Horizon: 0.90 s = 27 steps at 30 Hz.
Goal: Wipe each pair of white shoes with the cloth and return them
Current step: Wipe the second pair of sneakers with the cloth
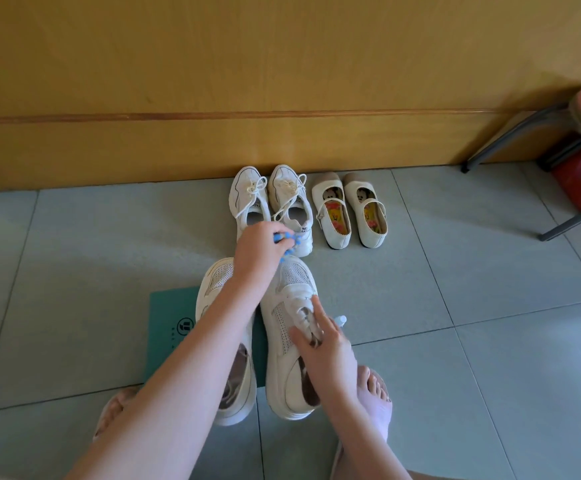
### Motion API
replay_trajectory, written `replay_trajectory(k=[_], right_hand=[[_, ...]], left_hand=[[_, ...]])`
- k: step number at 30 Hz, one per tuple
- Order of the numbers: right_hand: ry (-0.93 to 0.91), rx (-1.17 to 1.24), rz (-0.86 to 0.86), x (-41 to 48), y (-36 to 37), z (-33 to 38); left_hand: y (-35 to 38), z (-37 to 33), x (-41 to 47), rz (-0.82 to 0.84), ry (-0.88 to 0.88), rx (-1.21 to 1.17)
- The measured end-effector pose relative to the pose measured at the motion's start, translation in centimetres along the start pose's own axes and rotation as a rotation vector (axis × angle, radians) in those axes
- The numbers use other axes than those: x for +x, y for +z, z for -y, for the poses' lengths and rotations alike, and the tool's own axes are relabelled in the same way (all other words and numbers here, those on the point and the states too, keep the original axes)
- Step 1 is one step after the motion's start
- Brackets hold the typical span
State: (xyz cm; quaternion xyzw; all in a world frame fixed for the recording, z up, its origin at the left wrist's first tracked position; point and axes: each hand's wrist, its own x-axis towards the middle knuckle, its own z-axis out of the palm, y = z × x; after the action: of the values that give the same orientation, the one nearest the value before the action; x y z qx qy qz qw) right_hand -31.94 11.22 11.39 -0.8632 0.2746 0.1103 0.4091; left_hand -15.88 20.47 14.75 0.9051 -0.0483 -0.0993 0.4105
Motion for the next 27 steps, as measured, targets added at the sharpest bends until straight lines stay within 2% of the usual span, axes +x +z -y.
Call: replay_trajectory(k=[3,6,10,16,20,27], right_hand=[[-0.064,-0.176,-0.056,-0.3,1.3,0.9],[-0.065,-0.210,-0.090,-0.2,2.1,0.7],[-0.056,-0.204,-0.097,0.0,2.1,0.3],[-0.057,-0.233,-0.081,0.4,2.1,0.6],[-0.053,-0.235,-0.083,0.2,2.0,0.8],[-0.040,-0.191,-0.059,0.2,1.7,0.9]], left_hand=[[1.0,-0.9,2.7,0.225,0.069,0.200],[1.9,-1.2,3.8,0.388,0.125,0.394],[1.8,-0.3,4.3,0.524,0.129,0.444],[0.6,2.5,3.5,0.428,0.105,0.301],[0.7,3.7,1.3,0.262,0.067,0.182],[1.5,3.4,-1.2,0.043,-0.094,0.214]])
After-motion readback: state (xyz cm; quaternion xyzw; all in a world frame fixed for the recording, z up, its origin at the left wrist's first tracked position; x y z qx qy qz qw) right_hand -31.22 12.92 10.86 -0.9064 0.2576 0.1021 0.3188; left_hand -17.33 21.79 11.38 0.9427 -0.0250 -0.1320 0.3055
